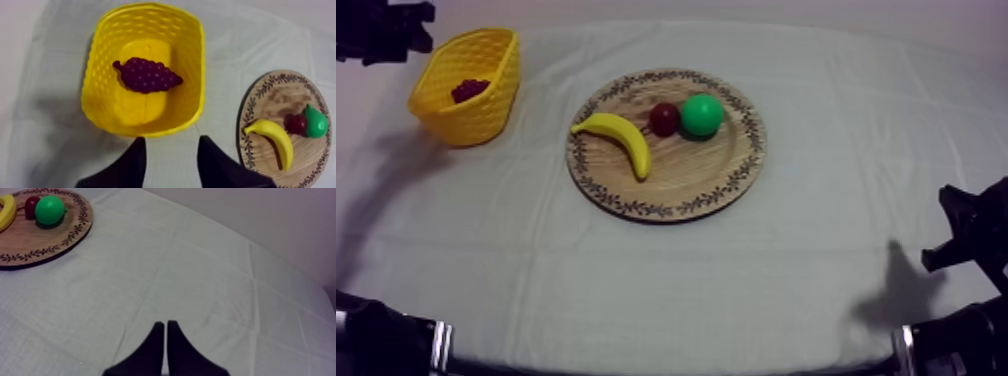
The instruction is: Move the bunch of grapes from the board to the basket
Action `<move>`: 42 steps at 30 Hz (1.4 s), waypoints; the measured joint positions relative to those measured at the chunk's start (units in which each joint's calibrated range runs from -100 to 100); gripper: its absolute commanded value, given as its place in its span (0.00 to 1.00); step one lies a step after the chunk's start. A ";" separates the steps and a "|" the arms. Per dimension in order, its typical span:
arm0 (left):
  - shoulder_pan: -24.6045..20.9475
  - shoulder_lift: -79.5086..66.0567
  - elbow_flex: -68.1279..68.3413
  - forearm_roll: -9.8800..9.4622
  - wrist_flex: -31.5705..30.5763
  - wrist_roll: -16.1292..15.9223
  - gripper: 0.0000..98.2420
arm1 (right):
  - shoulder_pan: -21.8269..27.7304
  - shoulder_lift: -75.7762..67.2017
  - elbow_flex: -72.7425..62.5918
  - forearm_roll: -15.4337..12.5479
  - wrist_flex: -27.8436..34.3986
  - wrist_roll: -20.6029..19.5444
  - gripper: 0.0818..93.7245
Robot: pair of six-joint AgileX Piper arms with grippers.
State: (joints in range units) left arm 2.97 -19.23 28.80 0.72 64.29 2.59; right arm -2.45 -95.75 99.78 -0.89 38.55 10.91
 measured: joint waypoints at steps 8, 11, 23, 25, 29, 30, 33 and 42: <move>0.15 -17.24 19.91 -0.17 -13.57 -1.61 0.22 | 0.00 0.00 0.00 0.00 0.00 0.00 0.00; -0.32 -23.47 27.09 -0.11 -15.91 -2.16 0.19 | 0.00 0.00 0.00 0.00 0.00 0.00 0.00; -2.03 -46.60 48.78 -0.72 -21.03 -0.83 0.01 | 0.00 0.00 0.00 0.00 0.00 0.00 0.00; -2.30 -49.62 51.36 -0.72 -21.19 -0.41 0.00 | 0.00 0.00 0.00 0.00 0.00 0.00 0.00; -2.95 -56.37 56.76 -0.72 -21.01 0.01 0.00 | 0.00 0.00 0.00 0.00 0.00 0.00 0.00; -3.07 -57.94 58.00 -0.72 -20.72 0.29 0.00 | 0.00 0.00 0.00 0.00 0.00 0.00 0.00; -3.52 -61.60 60.81 -1.03 -19.78 1.31 0.00 | 0.00 0.00 0.00 0.00 0.00 0.00 0.00; -4.26 -71.00 65.78 -1.45 -22.50 2.56 0.00 | 0.00 0.00 0.00 0.00 0.00 0.00 0.00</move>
State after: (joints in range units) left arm -1.28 -90.22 94.58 -0.74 41.79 5.15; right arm -2.45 -95.75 99.78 -0.89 38.55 10.91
